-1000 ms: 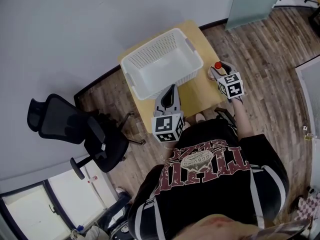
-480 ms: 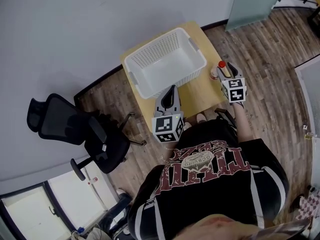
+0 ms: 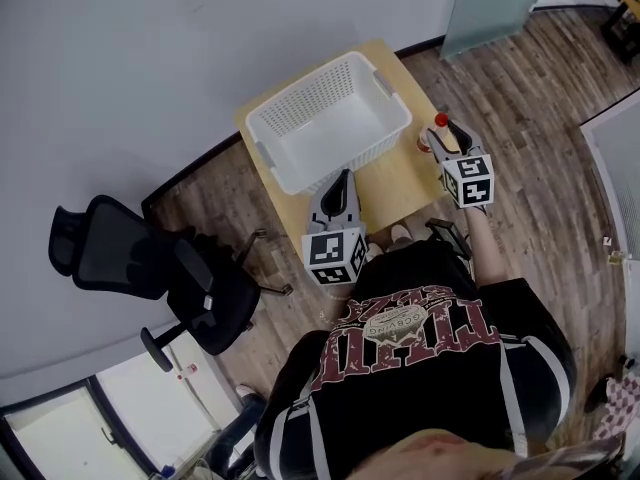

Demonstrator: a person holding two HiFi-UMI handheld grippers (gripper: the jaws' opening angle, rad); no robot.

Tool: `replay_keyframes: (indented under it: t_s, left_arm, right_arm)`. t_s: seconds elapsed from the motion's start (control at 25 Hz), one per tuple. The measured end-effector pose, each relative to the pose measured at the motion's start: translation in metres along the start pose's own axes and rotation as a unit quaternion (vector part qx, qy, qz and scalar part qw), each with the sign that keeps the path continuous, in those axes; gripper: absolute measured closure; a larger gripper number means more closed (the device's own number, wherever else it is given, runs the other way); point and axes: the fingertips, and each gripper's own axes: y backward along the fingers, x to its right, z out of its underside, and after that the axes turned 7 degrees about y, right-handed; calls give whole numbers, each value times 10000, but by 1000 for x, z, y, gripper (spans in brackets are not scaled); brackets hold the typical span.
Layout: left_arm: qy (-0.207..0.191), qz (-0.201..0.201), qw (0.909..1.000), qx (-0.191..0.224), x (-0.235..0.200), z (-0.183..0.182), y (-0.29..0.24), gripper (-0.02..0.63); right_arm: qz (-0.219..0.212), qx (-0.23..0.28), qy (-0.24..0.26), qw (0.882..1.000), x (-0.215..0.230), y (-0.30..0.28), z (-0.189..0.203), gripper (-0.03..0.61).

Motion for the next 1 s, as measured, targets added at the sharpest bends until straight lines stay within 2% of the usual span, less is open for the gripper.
replay_keyframes:
  t_s: [0.2,0.56,1.0]
  left_arm:
    - [-8,-3,10000,-58,-4,9,9,586]
    - [-84,118,9999,-70,-5,13,20,586]
    - [-67,45,10000,-9,2,17,25,586]
  right_arm:
    - [-190,203,109,9996,-25,16,-13,377]
    - [-453,679,384,9959,-69,39,-50,484]
    - [-850,984,313,9910,-97,51,-63,551]
